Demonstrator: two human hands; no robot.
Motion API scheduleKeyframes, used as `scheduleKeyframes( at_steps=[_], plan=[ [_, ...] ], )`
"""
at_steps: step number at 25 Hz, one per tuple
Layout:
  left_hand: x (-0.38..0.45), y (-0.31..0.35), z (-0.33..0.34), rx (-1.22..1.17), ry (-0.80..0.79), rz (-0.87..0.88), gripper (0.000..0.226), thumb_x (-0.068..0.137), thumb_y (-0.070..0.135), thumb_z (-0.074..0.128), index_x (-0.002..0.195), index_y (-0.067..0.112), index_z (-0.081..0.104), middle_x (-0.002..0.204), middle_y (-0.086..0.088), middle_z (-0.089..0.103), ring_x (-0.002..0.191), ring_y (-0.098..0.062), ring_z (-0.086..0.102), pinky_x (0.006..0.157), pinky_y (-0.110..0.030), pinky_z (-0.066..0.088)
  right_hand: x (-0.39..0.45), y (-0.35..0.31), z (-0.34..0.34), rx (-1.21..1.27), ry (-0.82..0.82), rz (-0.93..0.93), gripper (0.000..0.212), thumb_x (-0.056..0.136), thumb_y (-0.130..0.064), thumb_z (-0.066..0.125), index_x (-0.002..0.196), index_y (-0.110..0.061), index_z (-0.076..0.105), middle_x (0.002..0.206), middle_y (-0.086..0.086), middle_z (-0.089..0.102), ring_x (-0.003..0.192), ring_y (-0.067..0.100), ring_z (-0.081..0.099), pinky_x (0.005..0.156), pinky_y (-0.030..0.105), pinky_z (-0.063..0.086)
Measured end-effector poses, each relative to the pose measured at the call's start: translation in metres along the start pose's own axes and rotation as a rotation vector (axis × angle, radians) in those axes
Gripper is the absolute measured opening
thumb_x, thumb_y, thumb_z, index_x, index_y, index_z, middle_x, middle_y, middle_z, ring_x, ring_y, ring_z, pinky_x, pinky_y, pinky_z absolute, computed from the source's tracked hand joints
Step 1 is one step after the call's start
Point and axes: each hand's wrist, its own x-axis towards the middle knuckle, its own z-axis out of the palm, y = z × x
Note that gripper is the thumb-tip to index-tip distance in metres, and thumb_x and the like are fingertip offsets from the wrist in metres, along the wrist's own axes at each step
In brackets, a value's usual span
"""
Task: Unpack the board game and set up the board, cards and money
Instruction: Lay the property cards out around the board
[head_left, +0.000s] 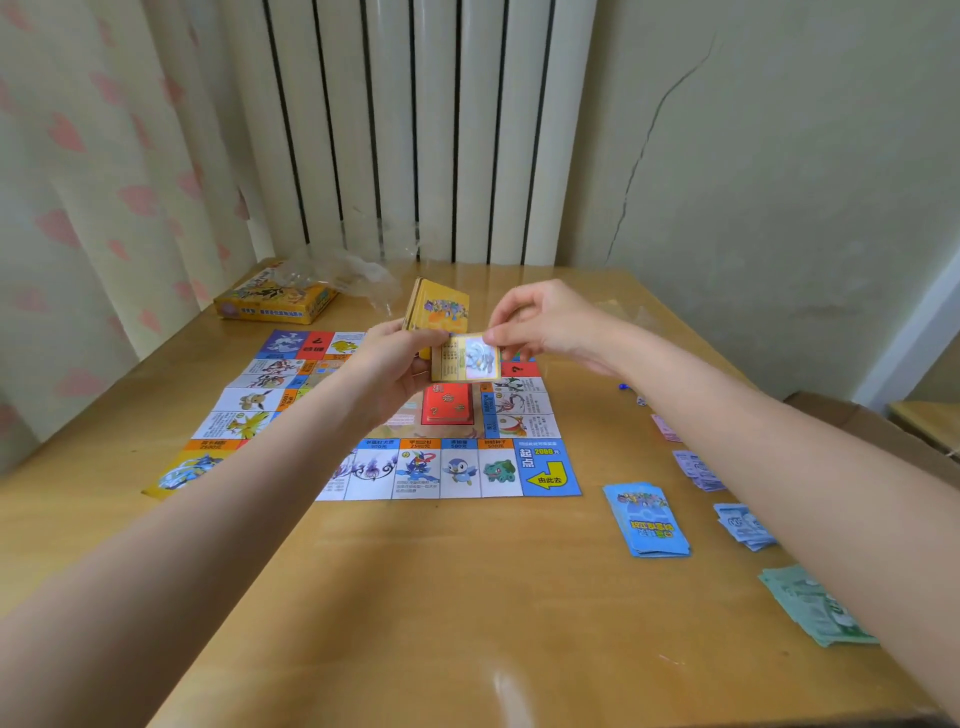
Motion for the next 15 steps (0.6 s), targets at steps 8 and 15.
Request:
scheduleKeyframes(
  at_steps=[8, 15],
  plan=[
    [-0.031, -0.002, -0.067, 0.069, 0.175, 0.046, 0.014, 0.089, -0.003, 0.051, 0.092, 0.007, 0.060, 0.084, -0.009, 0.065, 0.067, -0.019, 0.064, 0.062, -0.028, 0.055, 0.023, -0.013, 0.075, -0.109, -0.315, -0.027, 0.024, 0.083, 0.002, 0.064, 0.101, -0.011, 0.055, 0.050, -0.005, 0.055, 0.042, 0.004, 0.049, 0.050, 0.019, 0.039],
    [-0.065, 0.010, -0.157, 0.035, 0.376, -0.018, 0.014, 0.088, -0.006, 0.051, 0.084, 0.006, 0.059, 0.070, -0.007, 0.069, 0.054, -0.013, 0.068, 0.063, -0.024, 0.057, 0.040, -0.035, 0.144, -0.046, -0.266, -0.171, 0.035, 0.086, 0.002, 0.059, 0.120, -0.006, 0.052, 0.061, 0.003, 0.049, 0.055, 0.012, 0.048, 0.053, 0.019, 0.041]
  ],
)
